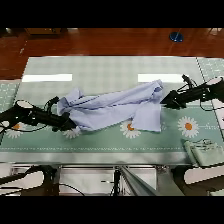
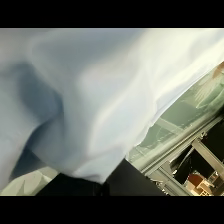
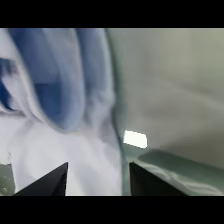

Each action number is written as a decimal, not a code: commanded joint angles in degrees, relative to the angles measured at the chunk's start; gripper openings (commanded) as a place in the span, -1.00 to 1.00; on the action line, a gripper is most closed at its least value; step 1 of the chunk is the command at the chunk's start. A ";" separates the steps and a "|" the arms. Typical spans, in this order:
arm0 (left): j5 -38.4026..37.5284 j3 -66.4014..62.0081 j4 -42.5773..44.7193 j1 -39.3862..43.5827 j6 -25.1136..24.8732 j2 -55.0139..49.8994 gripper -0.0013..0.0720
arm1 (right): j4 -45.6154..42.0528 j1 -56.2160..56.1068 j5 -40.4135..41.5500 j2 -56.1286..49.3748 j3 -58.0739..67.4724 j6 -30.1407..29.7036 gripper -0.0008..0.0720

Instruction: Fold the shirts.

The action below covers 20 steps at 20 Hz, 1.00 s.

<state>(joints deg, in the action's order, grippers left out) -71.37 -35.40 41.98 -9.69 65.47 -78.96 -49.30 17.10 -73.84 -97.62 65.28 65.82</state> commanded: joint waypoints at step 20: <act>-9.97 -49.86 -12.83 -0.07 -1.55 24.52 -0.88 | 19.06 2.12 9.05 42.80 22.53 0.35 -0.91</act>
<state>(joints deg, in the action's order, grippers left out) -81.28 -70.52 31.88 -9.69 63.75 -60.38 -36.62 18.90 -68.18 -63.18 79.35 65.41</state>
